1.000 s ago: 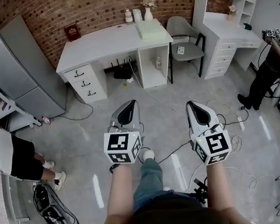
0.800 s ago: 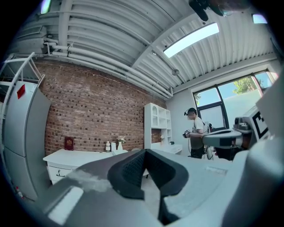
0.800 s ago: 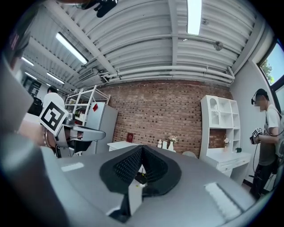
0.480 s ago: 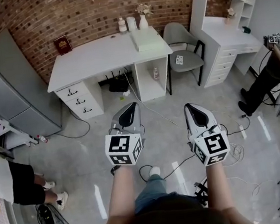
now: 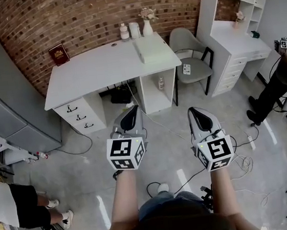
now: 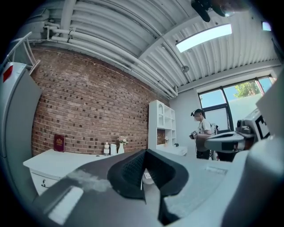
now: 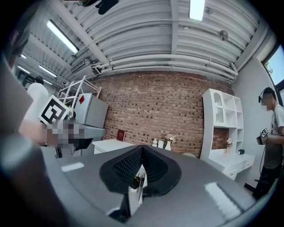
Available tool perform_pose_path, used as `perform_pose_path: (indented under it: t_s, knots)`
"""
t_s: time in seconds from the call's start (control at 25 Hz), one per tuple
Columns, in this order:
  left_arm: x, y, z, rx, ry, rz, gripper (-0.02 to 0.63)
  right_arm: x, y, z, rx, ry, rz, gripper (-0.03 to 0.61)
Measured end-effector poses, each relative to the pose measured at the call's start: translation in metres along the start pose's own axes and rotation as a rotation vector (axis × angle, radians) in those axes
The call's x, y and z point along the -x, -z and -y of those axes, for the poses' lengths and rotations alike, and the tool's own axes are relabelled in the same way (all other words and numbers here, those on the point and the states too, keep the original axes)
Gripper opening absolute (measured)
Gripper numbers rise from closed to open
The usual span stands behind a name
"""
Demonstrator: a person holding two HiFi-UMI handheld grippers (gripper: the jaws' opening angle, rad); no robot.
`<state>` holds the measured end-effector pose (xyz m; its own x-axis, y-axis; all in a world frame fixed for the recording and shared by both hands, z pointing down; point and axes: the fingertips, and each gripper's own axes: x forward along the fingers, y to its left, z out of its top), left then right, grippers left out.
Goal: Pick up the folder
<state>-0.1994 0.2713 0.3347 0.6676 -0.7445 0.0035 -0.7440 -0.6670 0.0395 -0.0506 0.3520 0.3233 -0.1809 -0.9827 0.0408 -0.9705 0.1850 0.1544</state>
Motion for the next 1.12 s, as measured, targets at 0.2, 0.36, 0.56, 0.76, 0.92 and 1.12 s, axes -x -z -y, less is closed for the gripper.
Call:
perform_pose_path:
  t_s: [0.2, 0.36, 0.56, 0.76, 0.92, 1.12]
  knots:
    - [-0.031, 0.004, -0.010, 0.004, 0.013, -0.008, -0.002, -0.028, 0.006, 0.015, 0.002, -0.003, -0.013, 0.002]
    - [-0.053, 0.013, -0.013, -0.010, 0.023, -0.021, -0.002, -0.050, 0.014, 0.033, -0.015, 0.002, -0.003, 0.002]
    - [-0.090, 0.020, -0.025, -0.021, 0.010, -0.028, -0.002, -0.089, 0.023, 0.055, -0.024, -0.014, 0.009, 0.002]
    - [-0.145, 0.023, -0.035, -0.023, -0.009, -0.031, -0.002, -0.136, 0.031, 0.090, -0.023, -0.046, 0.010, 0.002]
    - [-0.198, 0.023, -0.043, -0.020, -0.025, -0.034, -0.002, -0.178, 0.034, 0.128, -0.015, -0.068, 0.006, 0.002]
    - [-0.262, 0.015, -0.056, -0.014, -0.052, -0.041, -0.002, -0.234, 0.030, 0.176, -0.016, -0.098, 0.012, 0.002]
